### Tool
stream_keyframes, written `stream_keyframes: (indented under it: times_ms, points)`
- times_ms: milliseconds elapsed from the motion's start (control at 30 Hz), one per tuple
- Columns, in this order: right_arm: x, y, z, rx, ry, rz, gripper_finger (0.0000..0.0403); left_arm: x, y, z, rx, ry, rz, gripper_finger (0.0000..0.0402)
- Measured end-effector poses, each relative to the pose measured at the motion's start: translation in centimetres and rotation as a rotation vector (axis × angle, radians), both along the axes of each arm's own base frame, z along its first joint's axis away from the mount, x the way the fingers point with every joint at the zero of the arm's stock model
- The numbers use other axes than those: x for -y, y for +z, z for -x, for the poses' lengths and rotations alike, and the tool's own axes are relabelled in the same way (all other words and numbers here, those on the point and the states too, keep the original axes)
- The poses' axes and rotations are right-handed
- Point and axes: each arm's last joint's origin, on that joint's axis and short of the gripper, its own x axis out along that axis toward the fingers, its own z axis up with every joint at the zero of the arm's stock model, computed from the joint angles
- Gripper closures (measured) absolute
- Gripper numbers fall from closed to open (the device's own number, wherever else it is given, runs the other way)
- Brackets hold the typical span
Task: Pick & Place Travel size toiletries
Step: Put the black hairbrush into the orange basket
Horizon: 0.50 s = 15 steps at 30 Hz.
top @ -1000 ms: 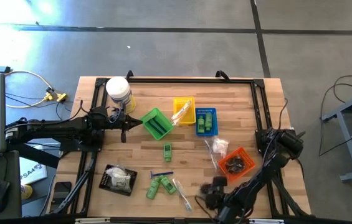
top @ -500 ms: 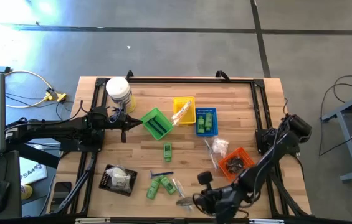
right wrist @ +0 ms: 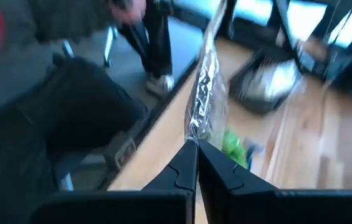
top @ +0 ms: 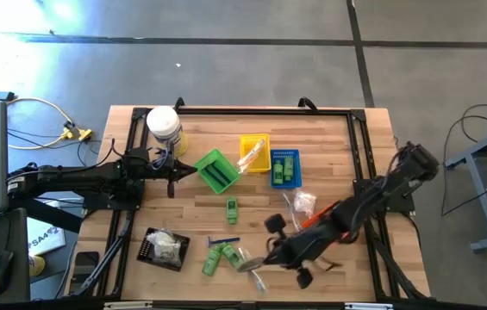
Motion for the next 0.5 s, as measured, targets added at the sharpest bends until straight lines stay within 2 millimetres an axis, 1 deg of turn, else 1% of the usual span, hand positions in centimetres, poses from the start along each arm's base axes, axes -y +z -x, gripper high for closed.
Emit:
stream_keyframes:
  times_ms: [133, 267, 400, 500]
  points:
    - [2.3, 2.4, 3.3, 0.109, 0.011, -0.044, 0.0400, 0.0, -0.1, 0.0, -0.012, -0.004, 0.005, 0.0401]
    - [5.1, 3.2, 7.2, 0.217, 0.004, -0.096, 0.0400, 0.0, -0.3, 0.0, -0.030, -0.004, 0.013, 0.0402]
    - [8.0, 2.6, 10.6, 0.301, -0.023, -0.142, 0.0399, 0.0, -0.3, 0.0, -0.034, -0.003, 0.016, 0.0401]
    - [9.8, 1.4, 12.7, 0.351, -0.037, -0.166, 0.0399, 0.0, -0.3, 0.0, -0.034, -0.003, 0.016, 0.0402]
